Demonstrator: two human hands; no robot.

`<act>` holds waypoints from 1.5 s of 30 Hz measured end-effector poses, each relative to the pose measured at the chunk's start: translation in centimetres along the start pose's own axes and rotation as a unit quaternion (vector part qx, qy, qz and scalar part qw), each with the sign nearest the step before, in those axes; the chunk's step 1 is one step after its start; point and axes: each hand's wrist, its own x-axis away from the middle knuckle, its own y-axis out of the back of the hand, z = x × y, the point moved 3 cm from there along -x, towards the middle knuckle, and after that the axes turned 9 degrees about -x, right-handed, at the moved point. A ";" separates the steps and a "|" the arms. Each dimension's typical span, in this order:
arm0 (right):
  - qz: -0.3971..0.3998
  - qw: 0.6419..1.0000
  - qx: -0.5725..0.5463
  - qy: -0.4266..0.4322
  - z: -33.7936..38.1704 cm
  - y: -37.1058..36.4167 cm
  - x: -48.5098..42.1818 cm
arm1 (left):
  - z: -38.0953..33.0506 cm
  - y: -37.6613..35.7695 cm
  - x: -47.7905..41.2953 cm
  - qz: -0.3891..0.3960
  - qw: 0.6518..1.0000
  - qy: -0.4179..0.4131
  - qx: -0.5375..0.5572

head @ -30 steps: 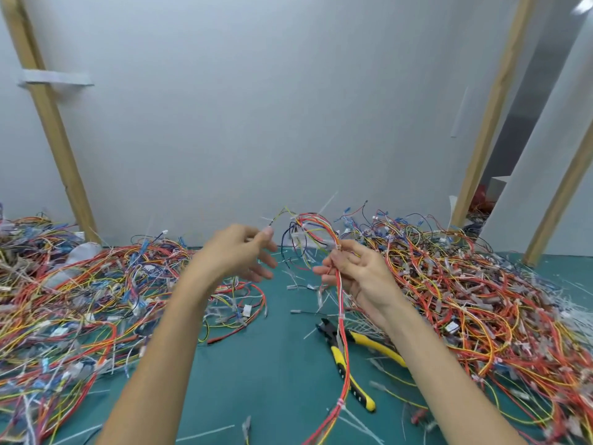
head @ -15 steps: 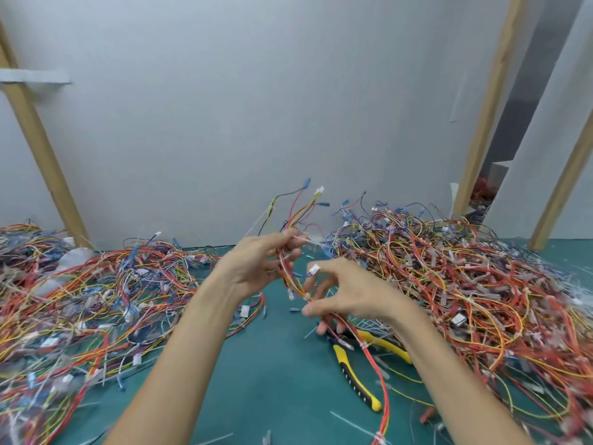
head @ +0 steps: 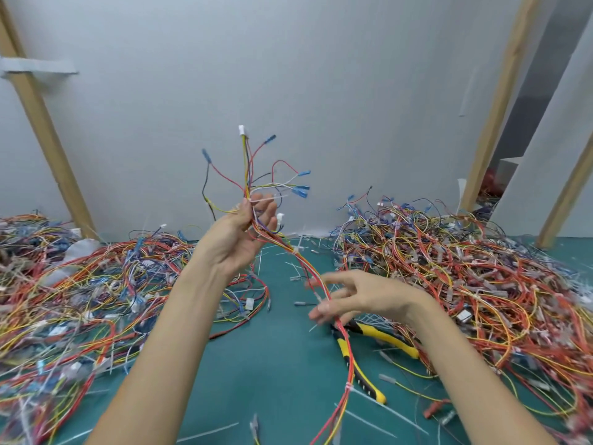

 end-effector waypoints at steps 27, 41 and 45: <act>-0.211 0.951 -0.192 0.121 0.4 3.9 0.9 | -1.6 0.7 -0.1 -0.040 0.993 -0.086 0.068; -0.090 0.989 -0.117 0.018 -0.9 2.4 1.0 | -3.6 1.4 0.4 -0.063 0.980 -0.155 0.104; -0.151 0.964 -0.206 0.069 -0.2 2.9 1.3 | -3.1 1.5 0.2 -0.062 0.988 -0.119 0.082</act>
